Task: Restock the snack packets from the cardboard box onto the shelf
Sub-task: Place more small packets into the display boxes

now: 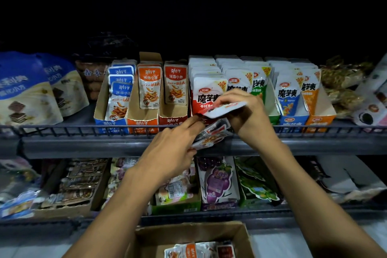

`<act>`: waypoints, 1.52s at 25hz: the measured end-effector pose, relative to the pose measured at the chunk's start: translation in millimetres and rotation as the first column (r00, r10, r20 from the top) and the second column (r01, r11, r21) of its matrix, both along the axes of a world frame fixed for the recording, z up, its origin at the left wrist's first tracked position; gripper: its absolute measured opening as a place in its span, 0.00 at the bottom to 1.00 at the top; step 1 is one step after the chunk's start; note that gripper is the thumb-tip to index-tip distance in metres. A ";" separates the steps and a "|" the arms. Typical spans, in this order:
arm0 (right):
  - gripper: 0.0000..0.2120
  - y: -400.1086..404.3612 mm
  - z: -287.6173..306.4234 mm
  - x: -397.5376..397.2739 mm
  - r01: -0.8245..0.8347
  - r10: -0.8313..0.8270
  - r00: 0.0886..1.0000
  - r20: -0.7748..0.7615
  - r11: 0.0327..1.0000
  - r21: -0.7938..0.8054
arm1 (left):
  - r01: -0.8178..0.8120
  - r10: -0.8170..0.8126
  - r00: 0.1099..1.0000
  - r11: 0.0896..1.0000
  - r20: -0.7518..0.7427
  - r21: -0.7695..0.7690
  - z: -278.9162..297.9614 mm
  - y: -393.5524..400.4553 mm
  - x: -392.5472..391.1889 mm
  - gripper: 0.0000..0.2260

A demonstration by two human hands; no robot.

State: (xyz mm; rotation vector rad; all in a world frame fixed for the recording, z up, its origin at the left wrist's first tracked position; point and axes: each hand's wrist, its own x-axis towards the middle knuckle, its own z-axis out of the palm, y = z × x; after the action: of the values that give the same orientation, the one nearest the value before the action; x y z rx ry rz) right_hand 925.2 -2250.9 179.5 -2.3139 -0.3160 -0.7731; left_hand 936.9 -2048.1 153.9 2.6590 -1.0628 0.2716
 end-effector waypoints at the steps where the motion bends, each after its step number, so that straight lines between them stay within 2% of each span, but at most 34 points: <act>1: 0.15 1.0 1.2 -1.0 0.031 -0.031 0.999 -0.013 0.999 -0.017 | -0.002 0.002 1.000 1.000 -0.011 0.003 0.2 0.5 -0.2 0.29; 5: 0.10 -2.1 3.7 -0.6 0.093 -0.063 0.970 -0.235 0.988 0.123 | -0.004 0.005 0.999 1.000 -0.039 0.023 1.9 1.1 -2.2 0.27; 7: 0.06 -3.8 4.6 1.1 0.147 -0.102 0.942 -0.319 0.982 0.121 | 0.011 -0.011 0.999 1.000 -0.038 0.005 1.6 1.3 -3.2 0.27; 9: 0.07 -1.8 6.1 1.3 0.139 -0.108 0.951 -0.290 0.986 0.091 | 0.022 -0.022 0.999 1.000 -0.037 -0.013 1.3 2.6 -2.6 0.28; 11: 0.09 1.9 4.8 -0.8 0.047 -0.002 0.974 -0.227 0.980 0.193 | 0.016 -0.017 0.999 1.000 -0.040 -0.020 1.3 3.6 -1.3 0.28; 13: 0.09 1.4 3.8 -2.2 0.034 0.035 0.976 -0.217 0.951 0.307 | 0.008 -0.009 0.999 1.000 -0.046 -0.010 1.3 2.8 -0.5 0.29; 14: 0.07 0.2 3.7 -2.7 0.041 0.036 0.972 -0.234 0.949 0.314 | 0.005 -0.005 0.999 1.000 -0.049 -0.003 1.2 2.3 -0.8 0.29; 17: 0.04 -4.0 5.3 -2.7 0.034 0.005 0.971 -0.239 0.987 0.160 | 0.004 -0.004 0.999 1.000 -0.046 0.006 1.8 1.0 -2.2 0.30; 21: 0.05 -2.7 0.4 -1.0 -0.017 0.041 0.988 -0.148 0.986 0.164 | 0.008 -0.008 1.000 1.000 -0.025 -0.027 0.7 1.2 -1.6 0.29; 24: 0.08 -3.3 -4.2 1.3 -0.020 0.024 0.999 -0.043 0.996 0.085 | 0.002 -0.003 1.000 0.999 -0.011 -0.046 -1.3 1.8 -0.3 0.29; 28: 0.07 1.3 -0.3 5.4 0.075 -0.065 0.983 -0.173 0.996 0.051 | 0.019 -0.019 1.000 0.998 0.006 -0.058 -2.3 1.1 0.4 0.29; 31: 0.05 3.3 -3.7 6.7 0.093 -0.099 0.982 -0.161 0.995 -0.045 | 0.016 -0.017 1.000 0.998 -0.014 -0.053 -2.9 1.7 1.4 0.31; 33: 0.06 2.2 -1.9 6.2 0.099 -0.098 0.975 -0.200 0.995 -0.006 | 0.028 -0.029 0.999 0.998 -0.031 -0.056 -3.3 3.1 1.6 0.30; 35: 0.08 4.6 -0.4 6.6 0.119 -0.113 0.981 -0.158 0.992 0.030 | 0.020 -0.023 0.999 0.998 -0.048 -0.057 -3.5 4.1 2.2 0.30; 38: 0.09 13.9 4.8 3.6 0.127 -0.088 0.988 -0.126 0.931 0.342 | 0.013 -0.016 0.999 0.998 -0.049 -0.061 -4.0 4.2 3.5 0.31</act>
State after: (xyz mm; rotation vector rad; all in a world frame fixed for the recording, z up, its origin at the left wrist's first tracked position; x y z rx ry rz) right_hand 928.9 -2237.1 184.3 -2.0364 0.0013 -0.6905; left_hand 940.4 -2043.9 149.9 2.5894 -1.0411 0.2304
